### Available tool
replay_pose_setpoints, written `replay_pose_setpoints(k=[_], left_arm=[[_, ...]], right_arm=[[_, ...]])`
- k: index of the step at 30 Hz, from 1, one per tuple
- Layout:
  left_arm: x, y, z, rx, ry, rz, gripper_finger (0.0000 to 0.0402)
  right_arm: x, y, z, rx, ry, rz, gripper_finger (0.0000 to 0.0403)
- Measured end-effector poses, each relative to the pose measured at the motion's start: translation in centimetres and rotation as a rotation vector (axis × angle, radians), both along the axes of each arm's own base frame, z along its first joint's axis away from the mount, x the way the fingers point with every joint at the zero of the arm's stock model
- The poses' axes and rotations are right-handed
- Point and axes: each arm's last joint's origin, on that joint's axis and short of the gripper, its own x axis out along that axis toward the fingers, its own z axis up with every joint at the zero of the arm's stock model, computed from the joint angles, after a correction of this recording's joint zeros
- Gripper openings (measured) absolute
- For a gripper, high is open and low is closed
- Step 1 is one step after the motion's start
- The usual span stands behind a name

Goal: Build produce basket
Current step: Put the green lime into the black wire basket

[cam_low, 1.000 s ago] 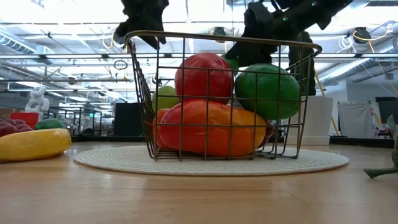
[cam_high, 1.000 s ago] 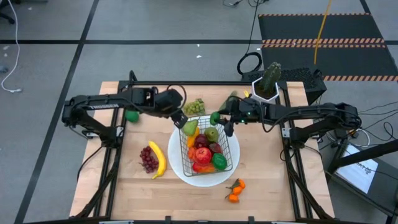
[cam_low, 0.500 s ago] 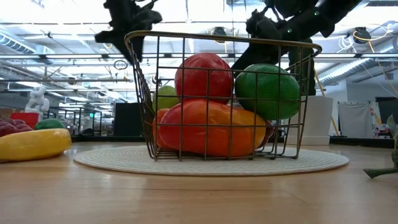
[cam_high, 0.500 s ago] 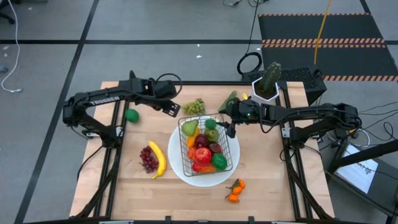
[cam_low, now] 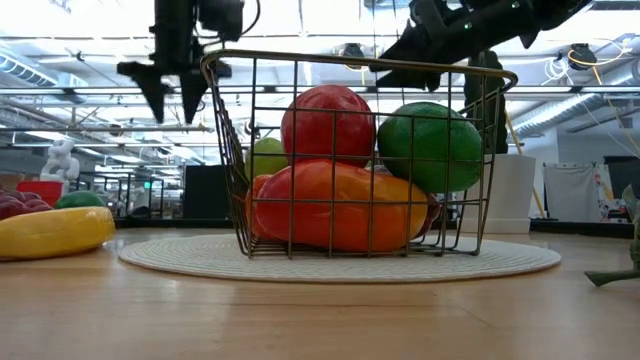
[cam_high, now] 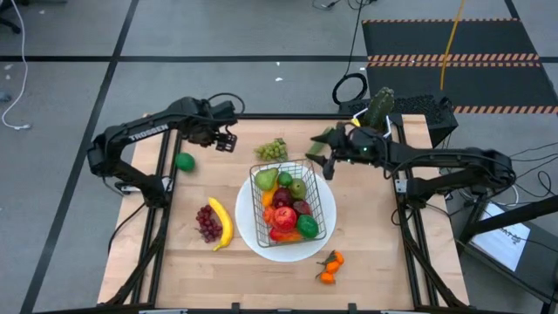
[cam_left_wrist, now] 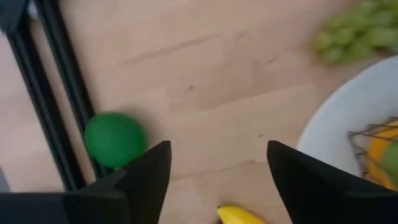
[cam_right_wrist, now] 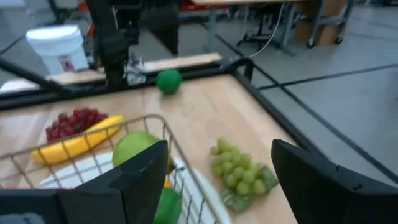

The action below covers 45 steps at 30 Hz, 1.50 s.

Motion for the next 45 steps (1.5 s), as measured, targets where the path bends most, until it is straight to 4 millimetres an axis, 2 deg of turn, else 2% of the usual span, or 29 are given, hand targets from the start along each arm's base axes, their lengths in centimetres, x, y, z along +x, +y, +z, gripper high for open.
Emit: replay_pose_setpoints(k=[8,18,27,33,40,45], left_arm=[[-2.3,1.3,-4.0,-0.148,0.105,0.092,0.0285],[-5.3,2.2,-8.1,-0.232,0.243,0.219,0.0294],[-7.7,3.1,-10.1,-0.224,0.318,0.403,0.0392],[-8.3,3.8,-11.3,-0.212,0.263,0.472,0.0381],[-9.0,4.2,-11.8,-0.203,0.266,0.528,0.0396],[-9.4,4.5,-12.9,-0.198,0.224,0.566,0.0397]], right_arm=[[-1.3,-1.0,1.0,0.028,-0.044,-0.068,0.0277],[-1.4,-1.0,1.2,0.124,-0.088,-0.098,0.0277],[-1.4,-1.0,1.2,0.131,-0.09,-0.099,0.0277],[-1.5,-1.3,1.1,0.082,-0.07,-0.095,0.0277],[-2.0,-2.6,1.0,0.082,-0.054,-0.136,0.0277],[-2.3,-3.4,1.0,0.1,-0.059,-0.113,0.0277]])
